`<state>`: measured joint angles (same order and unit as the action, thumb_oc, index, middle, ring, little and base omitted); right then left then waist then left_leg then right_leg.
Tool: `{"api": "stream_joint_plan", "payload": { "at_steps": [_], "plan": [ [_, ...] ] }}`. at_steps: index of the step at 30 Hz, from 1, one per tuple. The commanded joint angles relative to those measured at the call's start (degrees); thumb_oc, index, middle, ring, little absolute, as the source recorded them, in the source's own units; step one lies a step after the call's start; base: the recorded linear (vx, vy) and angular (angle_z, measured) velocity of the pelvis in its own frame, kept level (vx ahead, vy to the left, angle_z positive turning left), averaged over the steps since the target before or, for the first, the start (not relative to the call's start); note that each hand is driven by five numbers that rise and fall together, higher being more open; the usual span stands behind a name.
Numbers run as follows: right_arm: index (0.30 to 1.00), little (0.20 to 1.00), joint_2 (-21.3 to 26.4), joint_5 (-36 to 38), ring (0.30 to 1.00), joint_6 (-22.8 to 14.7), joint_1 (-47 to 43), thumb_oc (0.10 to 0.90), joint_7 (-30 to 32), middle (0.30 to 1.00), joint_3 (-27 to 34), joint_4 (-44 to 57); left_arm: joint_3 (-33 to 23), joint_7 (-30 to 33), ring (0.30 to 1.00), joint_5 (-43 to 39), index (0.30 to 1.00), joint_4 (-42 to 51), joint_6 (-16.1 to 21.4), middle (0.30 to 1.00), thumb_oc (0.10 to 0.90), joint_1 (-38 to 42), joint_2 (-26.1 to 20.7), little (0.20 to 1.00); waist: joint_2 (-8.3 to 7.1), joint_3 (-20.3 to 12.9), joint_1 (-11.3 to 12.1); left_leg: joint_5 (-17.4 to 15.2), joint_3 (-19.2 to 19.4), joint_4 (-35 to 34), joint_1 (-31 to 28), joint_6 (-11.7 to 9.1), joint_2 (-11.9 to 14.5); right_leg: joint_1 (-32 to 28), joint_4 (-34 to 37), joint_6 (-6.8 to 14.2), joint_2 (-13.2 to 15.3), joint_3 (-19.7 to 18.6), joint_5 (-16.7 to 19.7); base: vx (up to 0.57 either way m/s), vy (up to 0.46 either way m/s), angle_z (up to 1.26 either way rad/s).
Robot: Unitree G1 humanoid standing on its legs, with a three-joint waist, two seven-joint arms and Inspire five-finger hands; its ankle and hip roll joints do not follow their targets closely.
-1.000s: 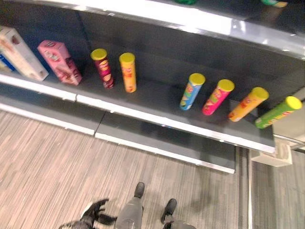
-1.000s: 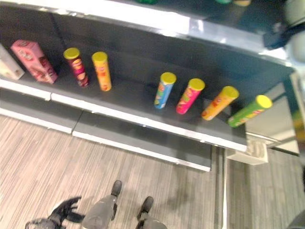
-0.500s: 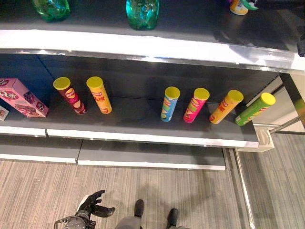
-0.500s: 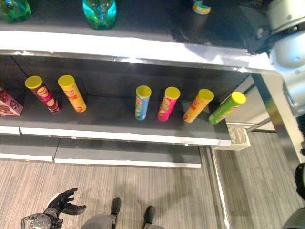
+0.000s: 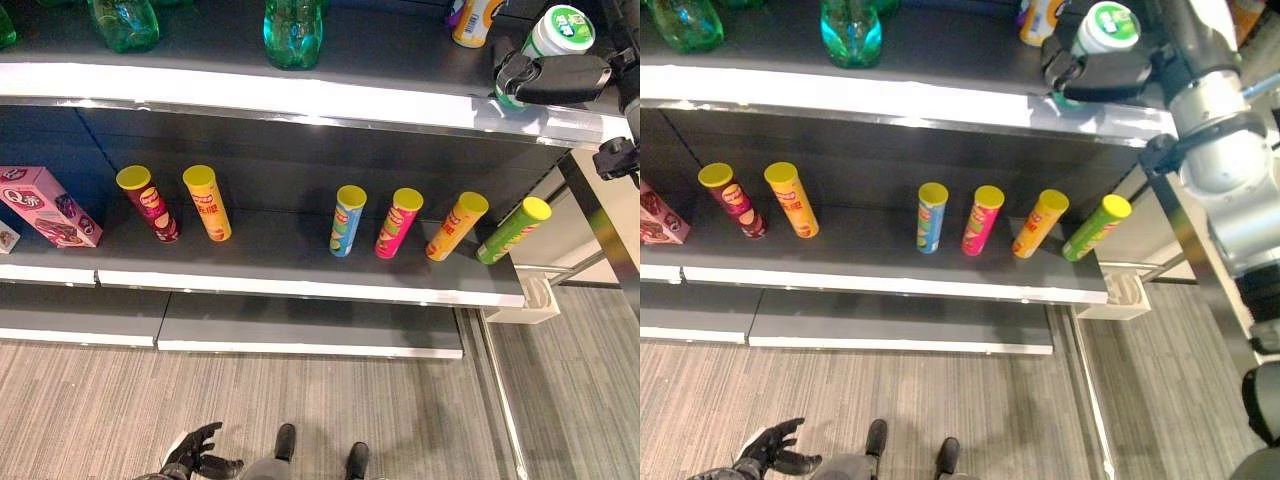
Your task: Put the goods on the table back onto the shelves and tidy them up.
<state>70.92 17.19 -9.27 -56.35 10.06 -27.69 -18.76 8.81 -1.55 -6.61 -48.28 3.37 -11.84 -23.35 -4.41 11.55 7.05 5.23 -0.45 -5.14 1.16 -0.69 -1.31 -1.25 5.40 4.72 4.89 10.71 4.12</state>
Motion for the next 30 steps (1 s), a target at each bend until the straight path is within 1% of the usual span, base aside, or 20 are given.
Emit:
{"api": "stream_joint_plan", "payload": {
  "at_steps": [1,6,9,13,20,23,27,30],
  "plan": [
    [0.300,0.300,1.13,2.06,0.300,-2.12,-5.87,0.400,2.02,0.300,3.84,-0.86,1.91,0.91,0.900,1.34,0.900,-0.85,1.75,0.900,0.800,1.38,-2.34,0.900,-1.41,-4.33,1.66,-4.73,-0.36,0.14,-1.20,-2.47,0.21,-2.81,-0.40,4.40,-0.18,2.26,-2.85,0.01,0.002,0.05],
    [0.300,0.300,-0.33,1.63,0.300,-1.78,-6.60,0.400,2.90,0.300,3.50,-2.18,2.21,1.28,0.900,1.10,0.900,-0.84,1.62,0.900,0.800,1.41,-2.20,0.900,-1.52,-4.27,1.84,-4.93,-0.20,0.14,-1.52,-2.46,0.37,-2.83,-0.40,4.49,-0.06,2.56,-2.75,0.01,0.000,0.02],
    [0.300,0.300,-1.16,1.32,0.300,-1.16,-9.90,0.400,2.62,0.300,-0.01,-4.33,2.29,1.48,0.900,0.68,0.900,-0.94,1.51,0.900,0.800,1.31,-2.26,0.900,-1.65,-4.16,2.21,-4.92,-0.31,0.14,-1.48,-2.44,0.43,-2.77,-0.40,4.48,-0.05,2.52,-2.59,0.00,0.000,0.00],
    [0.300,0.300,-1.61,1.00,0.300,-0.87,-11.22,0.400,2.57,0.300,-1.56,-4.94,2.44,1.59,0.900,0.43,0.900,-0.73,1.46,0.900,0.800,1.24,-2.21,0.900,-1.70,-3.93,2.25,-4.93,-0.40,0.14,-1.49,-2.43,0.43,-2.74,-0.40,4.40,-0.18,2.48,-2.71,0.00,0.000,0.00],
    [0.300,0.300,-2.50,0.51,0.300,-0.74,-12.11,0.400,3.16,0.300,-2.08,-5.69,2.77,1.70,0.900,0.36,0.900,-0.89,1.54,0.900,0.800,1.25,-2.13,0.900,-1.66,-3.73,2.36,-4.93,-0.82,0.14,-1.39,-2.34,0.32,-2.69,-0.40,4.34,-0.22,2.72,-2.78,0.00,0.000,0.00],
    [0.300,0.300,-2.51,0.73,0.300,-0.64,-13.01,0.400,3.67,0.300,-2.30,-6.35,3.17,1.85,0.900,0.25,0.900,-1.19,1.56,0.900,0.800,2.07,-2.52,0.900,-1.64,-3.56,2.38,-4.71,-1.68,0.14,-0.86,-2.31,0.15,-2.34,-0.40,4.31,-0.28,2.39,-2.87,0.01,-0.004,0.04],
    [0.300,0.300,-3.12,0.24,0.300,-0.27,-15.35,0.400,4.65,0.300,-3.19,-8.99,3.99,2.02,0.900,0.38,0.900,-1.47,1.44,0.900,0.800,2.58,-2.65,0.900,-1.69,-3.81,2.66,-4.72,-2.92,0.14,-0.69,-2.16,-0.14,-2.23,-0.40,4.08,-0.32,2.19,-3.24,0.03,0.002,0.30],
    [0.300,0.300,-3.85,-0.25,0.300,0.15,-16.44,0.400,4.95,0.300,-3.92,-10.68,4.03,2.13,0.900,0.13,0.900,-1.50,1.39,0.900,0.800,2.58,-2.62,0.900,-1.78,-3.84,2.72,-4.81,-2.84,0.14,-0.66,-2.18,-0.18,-2.32,-0.40,4.10,-0.31,2.54,-3.19,0.01,0.006,0.06]
  ]
}}
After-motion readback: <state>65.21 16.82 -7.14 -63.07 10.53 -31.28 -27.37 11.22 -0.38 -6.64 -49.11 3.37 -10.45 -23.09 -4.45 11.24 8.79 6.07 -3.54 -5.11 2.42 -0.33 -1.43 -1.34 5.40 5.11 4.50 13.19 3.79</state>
